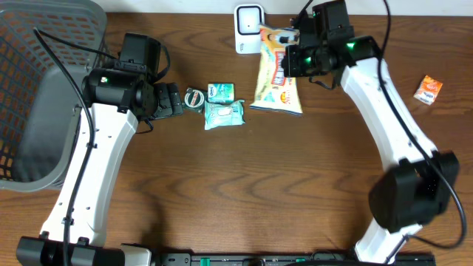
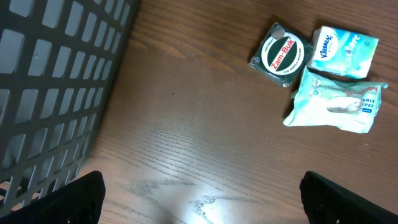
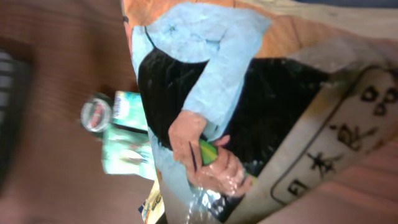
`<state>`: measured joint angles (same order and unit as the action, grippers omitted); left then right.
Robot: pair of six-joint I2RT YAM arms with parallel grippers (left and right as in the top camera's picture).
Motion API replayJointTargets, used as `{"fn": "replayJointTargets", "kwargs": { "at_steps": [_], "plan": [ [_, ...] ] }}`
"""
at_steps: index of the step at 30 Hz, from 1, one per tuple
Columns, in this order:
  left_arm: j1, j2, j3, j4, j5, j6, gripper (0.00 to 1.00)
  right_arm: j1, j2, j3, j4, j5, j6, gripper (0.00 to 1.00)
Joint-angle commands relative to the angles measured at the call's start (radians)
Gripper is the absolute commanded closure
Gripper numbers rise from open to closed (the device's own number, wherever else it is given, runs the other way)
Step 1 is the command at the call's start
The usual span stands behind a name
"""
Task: Scan the item barcode
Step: 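Carry the yellow bag rightward and drop it on the table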
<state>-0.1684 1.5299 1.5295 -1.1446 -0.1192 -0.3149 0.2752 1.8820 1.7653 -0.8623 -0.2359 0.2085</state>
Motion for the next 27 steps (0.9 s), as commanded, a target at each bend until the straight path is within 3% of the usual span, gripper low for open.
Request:
{"fn": "replayJointTargets", "kwargs": {
  "at_steps": [1, 6, 11, 17, 22, 24, 25, 27],
  "plan": [
    [0.002, -0.002, -0.001, -0.002, -0.016, -0.005, 0.02, 0.040, -0.019, 0.004, -0.064, 0.348, -0.023, 0.99],
    [0.002, -0.002, -0.001, -0.002, -0.016, -0.005, 0.01, 0.090, -0.005, 0.003, -0.201, 0.698, -0.010, 0.98],
    [0.002, -0.002, -0.001, -0.002, -0.016, -0.005, 0.01, 0.127, 0.037, 0.003, -0.320, 1.031, 0.143, 0.98],
    [0.002, -0.002, -0.001, -0.002, -0.016, -0.005, 0.01, 0.132, 0.134, 0.003, -0.335, 1.007, 0.162, 0.99],
    [0.002, -0.002, -0.001, -0.002, -0.016, -0.005, 0.01, 0.132, 0.215, 0.003, -0.335, 0.819, 0.199, 0.99],
    [0.002, -0.002, -0.001, -0.002, -0.016, -0.005, 0.01, 0.129, 0.219, 0.003, -0.331, 0.755, 0.241, 0.92],
    [0.002, -0.002, -0.001, -0.002, -0.016, -0.005, 0.01, 0.127, 0.217, 0.004, -0.330, 0.730, 0.256, 0.83],
    [0.002, -0.002, -0.001, -0.002, -0.016, -0.005, 0.02, 0.123, 0.209, 0.005, -0.330, 0.696, 0.263, 0.55]
  ]
}}
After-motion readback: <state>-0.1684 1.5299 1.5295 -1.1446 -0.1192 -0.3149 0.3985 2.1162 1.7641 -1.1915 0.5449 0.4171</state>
